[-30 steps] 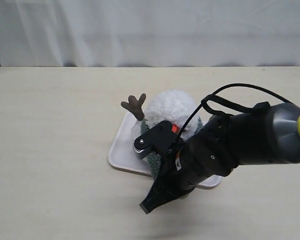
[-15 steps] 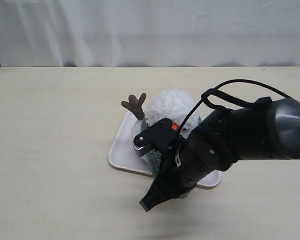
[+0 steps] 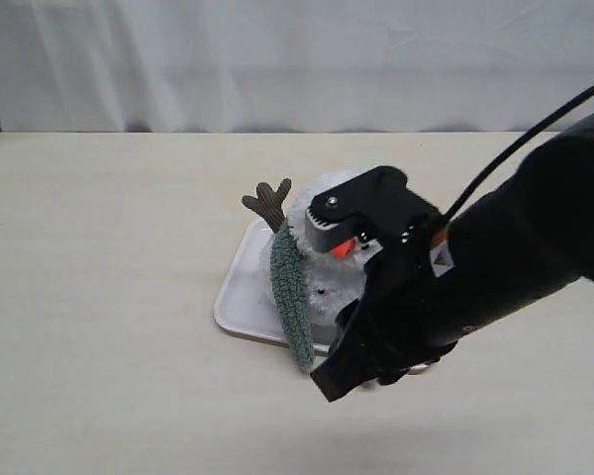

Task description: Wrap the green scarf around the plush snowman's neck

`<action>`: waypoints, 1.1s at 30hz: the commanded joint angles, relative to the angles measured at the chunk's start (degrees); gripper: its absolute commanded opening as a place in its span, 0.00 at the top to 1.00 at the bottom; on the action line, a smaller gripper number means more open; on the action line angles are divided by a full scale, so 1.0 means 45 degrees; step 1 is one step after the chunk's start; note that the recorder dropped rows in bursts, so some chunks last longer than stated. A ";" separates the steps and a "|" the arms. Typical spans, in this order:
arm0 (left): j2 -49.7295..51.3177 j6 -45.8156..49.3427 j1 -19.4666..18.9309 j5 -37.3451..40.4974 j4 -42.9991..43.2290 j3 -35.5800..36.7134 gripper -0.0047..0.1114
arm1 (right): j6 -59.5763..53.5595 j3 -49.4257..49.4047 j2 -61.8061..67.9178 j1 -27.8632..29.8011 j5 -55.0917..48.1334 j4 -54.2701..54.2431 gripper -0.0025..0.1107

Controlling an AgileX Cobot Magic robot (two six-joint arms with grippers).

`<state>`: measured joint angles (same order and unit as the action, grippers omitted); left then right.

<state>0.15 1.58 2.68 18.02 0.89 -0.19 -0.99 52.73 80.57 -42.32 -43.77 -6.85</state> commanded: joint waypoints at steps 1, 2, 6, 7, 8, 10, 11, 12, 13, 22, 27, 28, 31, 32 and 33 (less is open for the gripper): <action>-0.0034 -0.0034 0.0017 -0.0122 -0.0014 0.0042 0.96 | 0.0034 0.0048 -0.1947 0.0047 0.0046 0.0109 0.80; -0.0034 -0.0034 0.0017 -0.0122 -0.0014 0.0042 0.96 | 0.0106 -0.0113 -0.2458 0.0047 0.0135 0.0217 0.87; -0.0034 -0.0034 0.0017 -0.0122 -0.0014 0.0042 0.96 | 0.3264 -0.1273 -0.3709 0.0573 0.0755 0.3111 0.86; -0.0034 -0.0034 0.0017 -0.0122 -0.0014 0.0042 0.96 | 0.3868 -0.1541 -0.3850 0.0848 0.0755 0.3723 0.83; -0.0034 -0.0034 0.0017 -0.0122 -0.0014 0.0042 0.96 | 0.4612 -0.1751 -0.3909 0.1262 0.0755 0.4486 0.79; -0.0034 -0.0034 0.0017 -0.0122 -0.0014 0.0042 0.96 | 0.5679 -0.2165 -0.3867 0.2251 0.0755 0.5551 0.69; -0.0034 -0.0034 0.0017 -0.0122 -0.0014 0.0042 0.96 | 0.5819 -0.2311 -0.3784 0.2683 0.0854 0.5675 0.64; -0.0034 -0.0034 0.0017 -0.0122 -0.0014 0.0042 0.96 | 0.5836 -0.2514 -0.3590 0.3353 0.1132 0.5581 0.58; -0.0034 -0.0034 0.0017 -0.0122 -0.0014 0.0042 0.96 | 0.5836 -0.2632 -0.3413 0.3775 0.1354 0.5402 0.54; -0.0034 -0.0034 0.0017 -0.0122 -0.0014 0.0042 0.96 | 0.2783 -0.2749 0.0114 0.6632 0.3243 0.1106 0.54; -0.0034 -0.0034 0.0017 -0.0122 -0.0014 0.0042 0.96 | -0.0486 -0.2749 0.2013 0.6776 0.4876 -0.2576 0.54; -0.0034 -0.0034 0.0017 -0.0122 -0.0014 0.0042 0.96 | -0.1008 -0.2724 0.2262 0.6776 0.5160 -0.3372 0.54; -0.0034 -0.0034 0.0017 -0.0122 -0.0014 0.0042 0.96 | -0.2133 -0.2545 0.3253 0.6776 0.5760 -0.4733 0.54; -0.0034 -0.0034 0.0017 -0.0122 -0.0014 0.0042 0.96 | -0.2165 -0.2437 0.3523 0.6776 0.5790 -0.4741 0.54; -0.0034 -0.0034 0.0017 -0.0122 -0.0014 0.0042 0.96 | -0.2165 -0.2282 0.3867 0.6776 0.5790 -0.4741 0.55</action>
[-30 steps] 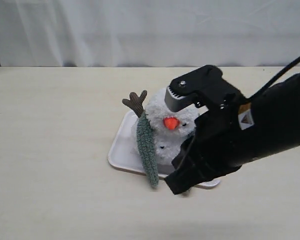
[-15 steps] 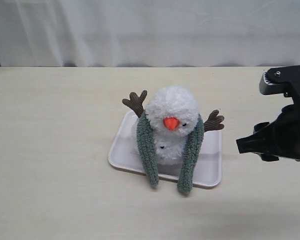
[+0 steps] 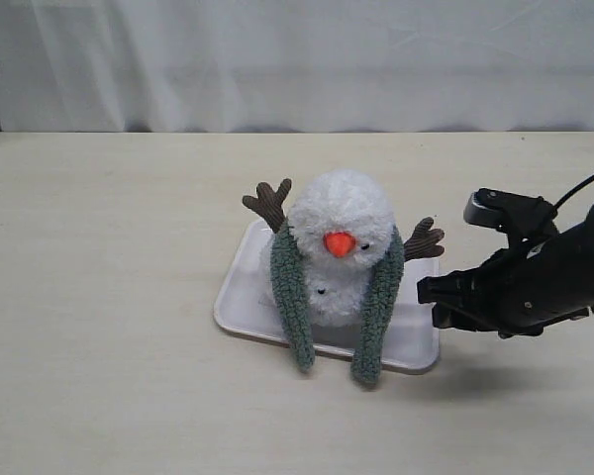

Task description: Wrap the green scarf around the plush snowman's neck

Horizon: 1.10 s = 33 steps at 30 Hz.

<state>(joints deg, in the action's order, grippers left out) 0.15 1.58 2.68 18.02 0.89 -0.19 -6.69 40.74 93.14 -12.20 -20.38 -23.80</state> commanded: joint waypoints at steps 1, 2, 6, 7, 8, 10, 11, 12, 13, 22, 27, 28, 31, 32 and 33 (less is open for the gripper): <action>-0.0034 -0.0034 0.0017 -0.0122 -0.0014 0.0042 0.96 | -0.0899 0.0537 0.1451 0.0084 0.0592 -0.0976 0.55; -0.0034 -0.0034 0.0017 -0.0122 -0.0014 0.0042 0.96 | -0.0899 0.0655 0.1626 0.0084 0.0647 -0.0976 0.55; -0.0034 -0.0034 0.0017 -0.0122 -0.0014 0.0042 0.96 | -0.0899 0.1190 0.2602 0.0084 0.1061 -0.0976 0.60; -0.0034 -0.0034 0.0017 -0.0122 -0.0014 0.0042 0.96 | -0.0899 0.1330 0.2802 0.0084 0.1095 -0.0976 0.64; -0.0034 -0.0034 0.0017 -0.0122 -0.0014 0.0042 0.96 | -0.0899 0.1441 0.2947 0.0084 0.1125 -0.0976 0.67; -0.0034 -0.0034 0.0017 -0.0122 -0.0014 0.0042 0.96 | -0.1017 0.1674 0.3238 0.0084 0.1307 -0.0976 0.74; -0.0034 -0.0034 0.0017 -0.0122 -0.0014 0.0042 0.96 | -0.1017 0.1758 0.3339 0.0084 0.1414 -0.0976 0.76; -0.0034 -0.0034 0.0017 -0.0122 -0.0014 0.0042 0.96 | -0.1017 0.1837 0.3389 0.0084 0.1609 -0.0976 0.79; -0.0034 -0.0034 0.0017 -0.0122 -0.0014 0.0042 0.96 | -0.1017 0.1936 0.3416 0.0084 0.2181 -0.0976 0.84; -0.0034 -0.0034 0.0017 -0.0122 -0.0014 0.0042 0.96 | -0.0994 0.2050 0.3416 0.0084 0.3707 -0.0986 0.94; -0.0034 -0.0034 0.0017 -0.0122 -0.0014 0.0042 0.96 | -0.1266 0.2050 0.3260 0.0084 0.3134 -0.0820 0.68; -0.0034 -0.0034 0.0017 -0.0122 -0.0014 0.0042 0.96 | -0.1384 0.2050 0.3082 0.0084 0.2979 -0.0820 0.62; -0.0034 -0.0034 0.0017 -0.0122 -0.0014 0.0042 0.96 | -0.1548 0.2050 0.2514 0.0084 0.2630 -0.0820 0.58; -0.0034 -0.0034 0.0017 -0.0122 -0.0014 0.0042 0.96 | -0.1675 0.2050 0.2298 0.0084 0.2470 -0.0820 0.58; -0.0034 -0.0034 0.0017 -0.0122 -0.0014 0.0042 0.96 | -0.1759 0.2050 0.1991 0.0084 0.2304 -0.0820 0.58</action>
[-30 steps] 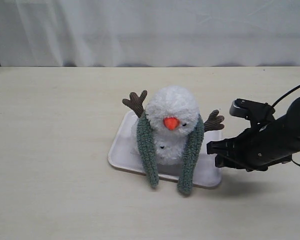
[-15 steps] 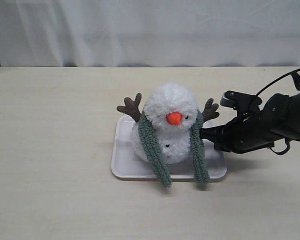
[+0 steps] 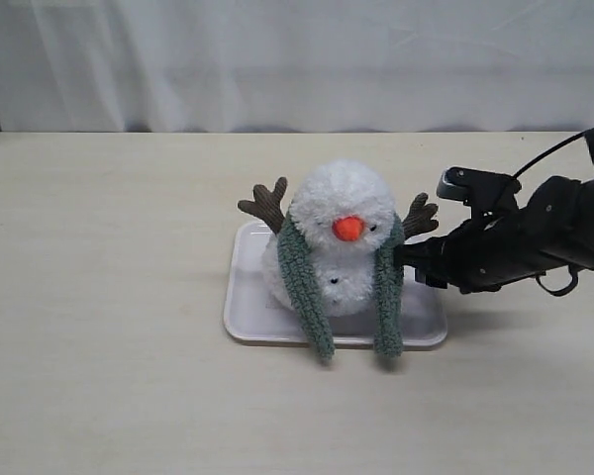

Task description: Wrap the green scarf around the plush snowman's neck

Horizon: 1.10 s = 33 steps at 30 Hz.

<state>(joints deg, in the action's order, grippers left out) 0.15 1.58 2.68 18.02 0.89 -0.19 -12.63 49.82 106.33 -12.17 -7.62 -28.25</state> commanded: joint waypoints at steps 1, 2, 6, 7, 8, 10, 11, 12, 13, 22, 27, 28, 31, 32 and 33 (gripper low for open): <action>-0.0034 -0.0034 0.0017 -0.0122 -0.0014 0.0042 0.96 | -0.0511 0.0033 -0.1281 0.0077 -0.0724 0.0170 0.58; -0.0034 -0.0034 0.0017 -0.0122 -0.0014 0.0042 0.96 | -0.0656 0.0033 -0.1645 0.0077 -0.0871 0.0170 0.58; -0.0034 -0.0034 0.0017 -0.0122 -0.0014 0.0042 0.96 | -0.1065 0.0033 -0.3264 0.0077 -0.1537 0.0192 0.58; -0.0034 -0.0034 0.0017 -0.0122 -0.0014 0.0042 0.96 | -0.1065 0.0033 -0.3746 0.0077 -0.1692 0.0216 0.58; -0.0034 -0.0034 0.0017 -0.0122 -0.0014 0.0042 0.96 | -0.1097 0.0033 -0.4138 0.0077 -0.1825 0.0303 0.58; -0.0034 -0.0034 0.0017 -0.0122 -0.0014 0.0042 0.96 | -0.1097 0.0033 -0.5187 0.0077 -0.2000 0.0772 0.58; -0.0034 -0.0034 0.0017 -0.0122 -0.0014 0.0042 0.96 | -0.1097 0.0033 -0.5748 0.0077 -0.2079 0.1091 0.58; -0.0034 -0.0034 0.0017 -0.0122 -0.0014 0.0042 0.96 | -0.1097 0.0033 -0.6330 0.0077 -0.2135 0.1360 0.58; -0.0034 -0.0034 0.0017 -0.0122 -0.0014 0.0042 0.96 | -0.1097 0.0033 -0.6933 0.0077 -0.2187 0.1609 0.58; -0.0034 -0.0034 0.0017 -0.0122 -0.0014 0.0042 0.96 | -0.1097 0.0033 -1.2484 0.0077 -0.1551 0.2158 0.58; -0.0034 -0.0034 0.0017 -0.0122 -0.0014 0.0042 0.96 | -0.1097 0.0033 -1.5367 0.0077 -0.0971 0.2158 0.58; -0.0034 -0.0034 0.0017 -0.0122 -0.0014 0.0042 0.96 | -0.1097 0.0033 -1.5925 0.0077 -0.0854 0.2158 0.58; -0.0034 -0.0034 0.0017 -0.0122 -0.0014 0.0042 0.96 | -0.1097 0.0033 -1.7462 0.0077 -0.0564 0.2158 0.58; -0.0034 -0.0034 0.0017 -0.0122 -0.0014 0.0042 0.96 | -0.1097 0.0033 -1.7849 0.0077 -0.0488 0.2158 0.58; -0.0034 -0.0034 0.0017 -0.0122 -0.0014 0.0042 0.96 | -0.1074 0.0033 -1.8312 0.0077 -0.0455 0.2158 0.58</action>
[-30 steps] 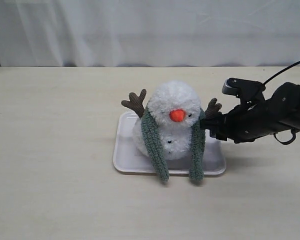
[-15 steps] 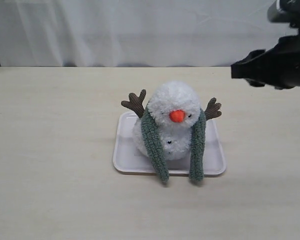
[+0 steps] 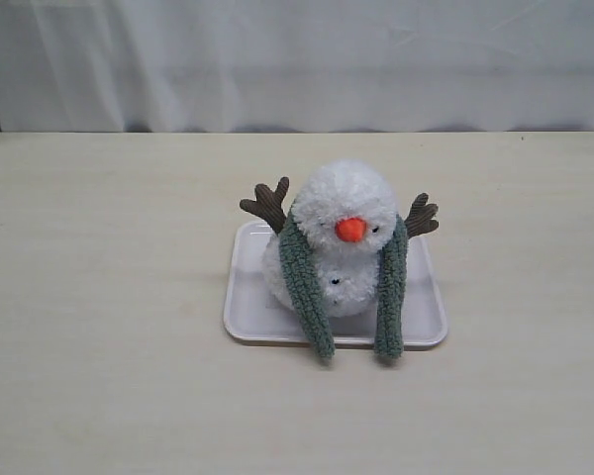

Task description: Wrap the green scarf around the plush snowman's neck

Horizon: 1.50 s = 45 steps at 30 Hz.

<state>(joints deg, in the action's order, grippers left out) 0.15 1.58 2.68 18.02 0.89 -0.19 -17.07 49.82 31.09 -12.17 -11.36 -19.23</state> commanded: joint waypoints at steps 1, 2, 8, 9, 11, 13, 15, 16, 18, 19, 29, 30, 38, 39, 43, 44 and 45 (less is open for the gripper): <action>-0.0034 -0.0034 0.0017 -0.0122 -0.0014 0.0042 0.96 | -0.0029 0.0033 -0.2033 0.0077 0.0460 0.0154 0.58; -0.0034 -0.0034 0.0017 -0.0122 -0.0014 0.0042 0.96 | -0.0029 0.0033 -0.2454 0.0077 0.0497 0.0154 0.58; -0.0034 -0.0034 0.0017 -0.0122 -0.0014 0.0042 0.96 | -0.0029 0.0033 -0.4355 0.0077 0.0545 0.0154 0.58; -0.0034 -0.0034 0.0017 -0.0122 -0.0014 0.0042 0.96 | -0.0029 0.0033 -0.4607 0.0077 0.0545 0.0154 0.58; -0.0034 -0.0034 0.0017 -0.0122 -0.0014 0.0042 0.96 | -0.0029 0.0033 -0.5042 0.0077 0.0520 0.0154 0.58; -0.0034 -0.0034 0.0017 -0.0122 -0.0014 0.0042 0.96 | -0.0029 0.0033 -0.5398 0.0077 0.0490 0.0154 0.58; -0.0034 -0.0034 0.0017 -0.0122 -0.0014 0.0042 0.96 | -0.0029 0.0033 -0.5649 0.0077 0.0490 0.0154 0.58; -0.0034 -0.0034 0.0017 -0.0122 -0.0014 0.0042 0.96 | -0.0029 0.0033 -0.5744 0.0077 0.0490 0.0154 0.58; -0.0034 -0.0034 0.0017 -0.0122 -0.0014 0.0042 0.96 | -0.0029 0.0033 -0.5856 0.0077 0.0490 0.0154 0.58; -0.0034 -0.0034 0.0017 -0.0122 -0.0014 0.0042 0.96 | -0.0029 0.0033 -0.5914 0.0077 0.0473 0.0154 0.58; -0.0034 -0.0034 0.0017 -0.0122 -0.0014 0.0042 0.96 | -0.0029 0.0033 -0.5962 0.0077 -0.0487 0.0154 0.58; -0.0034 -0.0034 0.0017 -0.0122 -0.0014 0.0042 0.96 | -0.0029 0.0033 -0.5962 0.0077 -0.0719 0.0154 0.58; -0.0034 -0.0034 0.0017 -0.0122 -0.0014 0.0042 0.96 | -0.0029 -0.0456 -0.5962 0.0077 -0.2453 0.0221 0.72; -0.0034 -0.0034 0.0017 -0.0122 -0.0014 0.0042 0.96 | -0.0029 -0.0615 -0.5962 0.0077 -0.2490 0.0289 0.77; -0.0034 -0.0034 0.0017 -0.0122 -0.0014 0.0042 0.96 | -0.0029 -0.1680 -0.5962 0.0077 -0.2490 0.0290 0.94; -0.0034 -0.0034 0.0017 -0.0122 -0.0014 0.0042 0.96 | -0.0029 -0.1978 -0.5962 0.0077 -0.2490 0.0290 0.94; -0.0034 -0.0034 0.0017 -0.0122 -0.0014 0.0042 0.96 | -0.0029 -0.2215 -0.5962 0.0077 -0.2490 0.0290 0.94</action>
<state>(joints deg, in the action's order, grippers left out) 0.15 1.58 2.68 17.92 0.89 -0.19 -17.07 42.94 4.37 -12.17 -21.75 -18.54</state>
